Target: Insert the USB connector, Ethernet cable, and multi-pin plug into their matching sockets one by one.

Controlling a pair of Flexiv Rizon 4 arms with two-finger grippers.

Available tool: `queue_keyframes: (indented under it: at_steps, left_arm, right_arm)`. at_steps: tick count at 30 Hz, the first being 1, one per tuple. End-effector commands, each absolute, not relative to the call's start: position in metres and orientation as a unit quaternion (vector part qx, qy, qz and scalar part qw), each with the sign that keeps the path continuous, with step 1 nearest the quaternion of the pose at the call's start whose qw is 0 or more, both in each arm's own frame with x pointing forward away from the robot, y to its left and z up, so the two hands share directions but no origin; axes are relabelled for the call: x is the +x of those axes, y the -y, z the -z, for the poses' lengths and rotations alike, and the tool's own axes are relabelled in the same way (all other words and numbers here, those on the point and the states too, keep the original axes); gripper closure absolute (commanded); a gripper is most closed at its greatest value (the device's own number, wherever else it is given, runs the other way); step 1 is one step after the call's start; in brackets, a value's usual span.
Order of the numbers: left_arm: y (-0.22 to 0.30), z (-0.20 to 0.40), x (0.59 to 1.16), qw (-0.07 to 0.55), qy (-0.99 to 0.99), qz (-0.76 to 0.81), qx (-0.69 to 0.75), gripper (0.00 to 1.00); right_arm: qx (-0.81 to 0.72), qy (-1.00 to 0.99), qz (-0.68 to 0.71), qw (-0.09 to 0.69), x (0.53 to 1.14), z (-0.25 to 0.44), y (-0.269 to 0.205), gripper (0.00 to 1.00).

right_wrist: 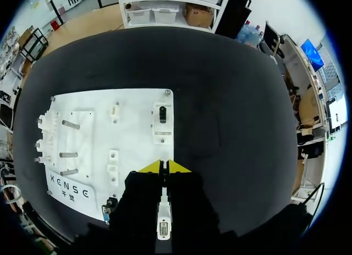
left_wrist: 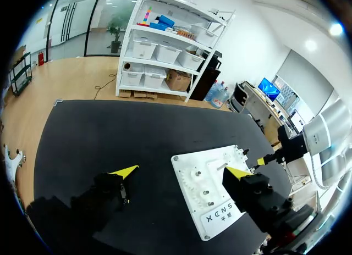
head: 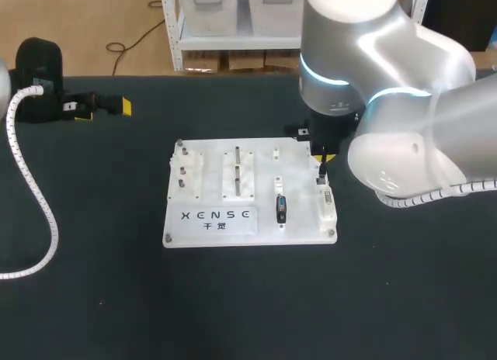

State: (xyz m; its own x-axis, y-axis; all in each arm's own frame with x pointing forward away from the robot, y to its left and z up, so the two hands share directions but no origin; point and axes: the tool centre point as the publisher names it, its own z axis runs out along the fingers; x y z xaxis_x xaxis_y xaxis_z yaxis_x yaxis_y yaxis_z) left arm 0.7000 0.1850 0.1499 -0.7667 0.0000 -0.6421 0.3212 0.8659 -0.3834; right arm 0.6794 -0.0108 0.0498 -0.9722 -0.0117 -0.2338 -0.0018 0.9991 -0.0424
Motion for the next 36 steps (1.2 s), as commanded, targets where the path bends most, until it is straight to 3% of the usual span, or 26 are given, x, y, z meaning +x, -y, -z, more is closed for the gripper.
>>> queue_keyframes:
  at_steps: [1,36]
  left_arm:
    - [-0.1850,-0.1500,0.7000,0.330,-0.908,0.243,0.088,0.00]
    - [-0.1850,-0.1500,0.7000,0.330,-0.908,0.243,0.088,0.00]
  right_arm:
    - [-0.001,-0.992,0.023,0.120,0.6789,-0.0447,0.0107,1.00]
    - [-0.001,-0.991,0.021,0.132,0.6799,-0.0426,0.0072,1.00]
